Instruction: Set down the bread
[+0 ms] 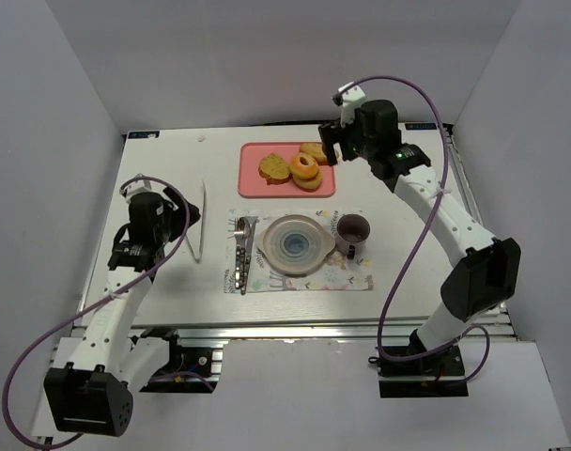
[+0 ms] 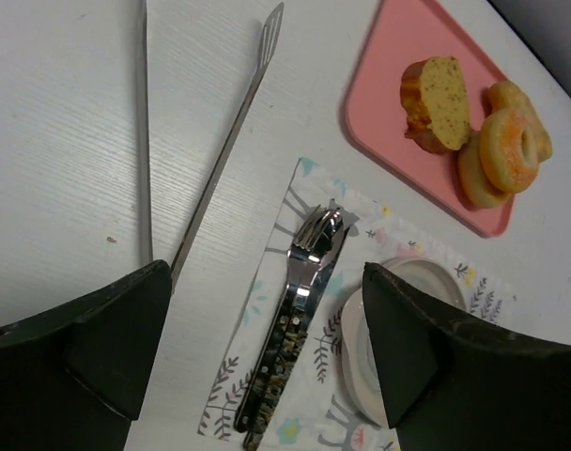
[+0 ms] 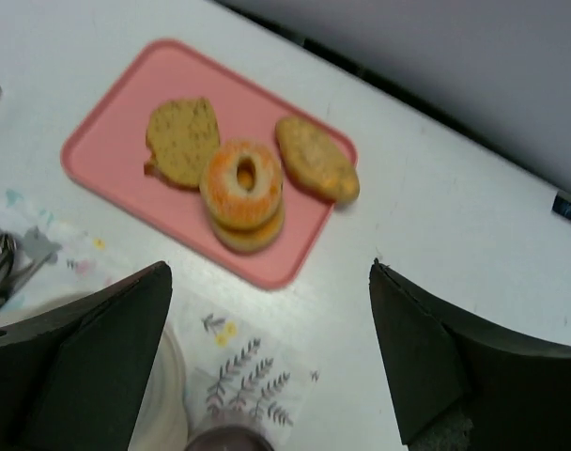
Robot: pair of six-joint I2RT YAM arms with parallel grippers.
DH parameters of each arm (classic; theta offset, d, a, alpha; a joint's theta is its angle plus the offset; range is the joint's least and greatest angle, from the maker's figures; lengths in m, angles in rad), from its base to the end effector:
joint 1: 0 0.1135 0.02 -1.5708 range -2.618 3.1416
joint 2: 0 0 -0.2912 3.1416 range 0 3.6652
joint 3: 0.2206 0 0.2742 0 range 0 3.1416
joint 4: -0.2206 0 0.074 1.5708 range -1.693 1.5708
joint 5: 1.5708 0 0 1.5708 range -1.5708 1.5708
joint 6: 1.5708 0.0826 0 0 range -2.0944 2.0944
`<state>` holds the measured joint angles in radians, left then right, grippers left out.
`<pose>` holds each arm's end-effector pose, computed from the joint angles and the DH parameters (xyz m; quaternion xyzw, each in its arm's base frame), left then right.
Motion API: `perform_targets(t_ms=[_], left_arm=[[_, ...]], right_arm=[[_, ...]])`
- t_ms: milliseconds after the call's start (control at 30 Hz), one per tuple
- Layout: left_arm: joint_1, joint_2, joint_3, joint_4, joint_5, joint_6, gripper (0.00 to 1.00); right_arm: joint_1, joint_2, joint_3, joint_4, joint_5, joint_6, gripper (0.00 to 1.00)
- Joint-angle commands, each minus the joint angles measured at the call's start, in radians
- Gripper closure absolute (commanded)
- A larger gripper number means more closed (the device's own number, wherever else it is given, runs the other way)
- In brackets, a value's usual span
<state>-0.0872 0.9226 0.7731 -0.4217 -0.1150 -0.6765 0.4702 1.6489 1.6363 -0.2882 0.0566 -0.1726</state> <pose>0.2489 -0.0122 0.2807 -0.2808 0.8305 -0.1315 0.4628 0.4126 0.2044 0.4141 -0.2383 0.7688 0.0654 0.5898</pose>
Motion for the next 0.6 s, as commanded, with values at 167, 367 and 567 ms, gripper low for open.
perform_targets(t_ms=[167,367,567], left_arm=[[0.003,0.143,0.063,-0.1,-0.049,0.097,1.0],[0.001,0.274,0.1,-0.155,-0.144,0.132,0.6],[0.001,0.445,0.167,-0.2,-0.192,0.231,0.02]], right_arm=[[-0.18,-0.124,-0.105,-0.204,-0.485,-0.184,0.74],[-0.261,-0.161,-0.151,-0.215,-0.71,-0.206,0.42],[-0.315,-0.195,-0.222,-0.183,-0.764,-0.159,0.11]])
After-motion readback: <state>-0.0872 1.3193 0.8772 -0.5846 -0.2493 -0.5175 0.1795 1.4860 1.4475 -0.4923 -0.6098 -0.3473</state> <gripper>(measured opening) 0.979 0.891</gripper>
